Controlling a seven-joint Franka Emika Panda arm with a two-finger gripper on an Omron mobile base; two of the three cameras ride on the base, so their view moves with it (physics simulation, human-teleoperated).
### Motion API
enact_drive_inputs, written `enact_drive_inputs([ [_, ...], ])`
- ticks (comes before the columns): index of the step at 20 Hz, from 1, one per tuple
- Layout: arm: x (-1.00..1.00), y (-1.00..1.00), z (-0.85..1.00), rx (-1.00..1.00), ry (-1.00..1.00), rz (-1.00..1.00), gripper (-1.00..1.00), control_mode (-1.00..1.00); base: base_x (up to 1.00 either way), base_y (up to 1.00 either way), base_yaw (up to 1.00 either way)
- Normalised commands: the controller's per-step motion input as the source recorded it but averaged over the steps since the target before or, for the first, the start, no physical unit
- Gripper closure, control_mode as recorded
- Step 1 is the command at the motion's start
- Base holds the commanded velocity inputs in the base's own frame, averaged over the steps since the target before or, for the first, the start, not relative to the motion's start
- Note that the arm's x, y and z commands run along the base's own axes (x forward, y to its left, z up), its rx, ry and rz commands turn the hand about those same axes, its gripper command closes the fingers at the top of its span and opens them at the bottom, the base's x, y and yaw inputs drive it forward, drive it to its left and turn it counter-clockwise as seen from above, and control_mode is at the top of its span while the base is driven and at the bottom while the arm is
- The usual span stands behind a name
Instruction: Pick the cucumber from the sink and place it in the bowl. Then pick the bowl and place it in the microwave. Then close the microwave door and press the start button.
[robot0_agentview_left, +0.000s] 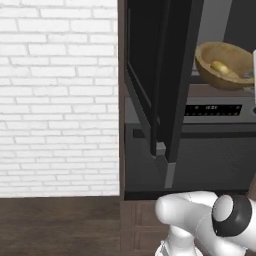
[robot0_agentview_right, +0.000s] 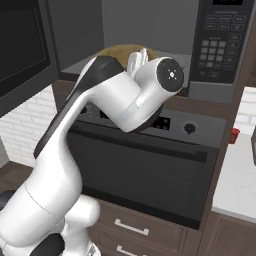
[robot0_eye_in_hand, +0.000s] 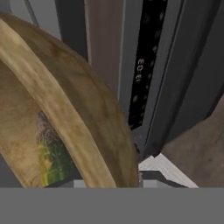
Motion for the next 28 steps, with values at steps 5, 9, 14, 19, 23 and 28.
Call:
enact_drive_inputs([
  [5,0.87,0.09,0.28,0.00,0.02,0.00,1.00,-1.00,0.00,0.00,0.00],
  [9,0.70,0.03,0.24,0.00,0.01,0.00,1.00,-1.00,0.00,0.00,0.00],
  [14,0.71,0.00,0.27,0.00,0.00,0.00,1.00,-1.00,0.00,0.00,0.00],
  [19,0.55,0.00,0.02,0.00,0.01,0.00,1.00,-1.00,0.00,0.00,0.00],
  [23,0.47,0.00,-0.01,0.00,0.01,0.00,1.00,-1.00,0.00,0.00,0.00],
  [28,0.42,0.00,-0.14,0.00,0.01,0.00,1.00,-1.00,0.00,0.00,0.00],
])
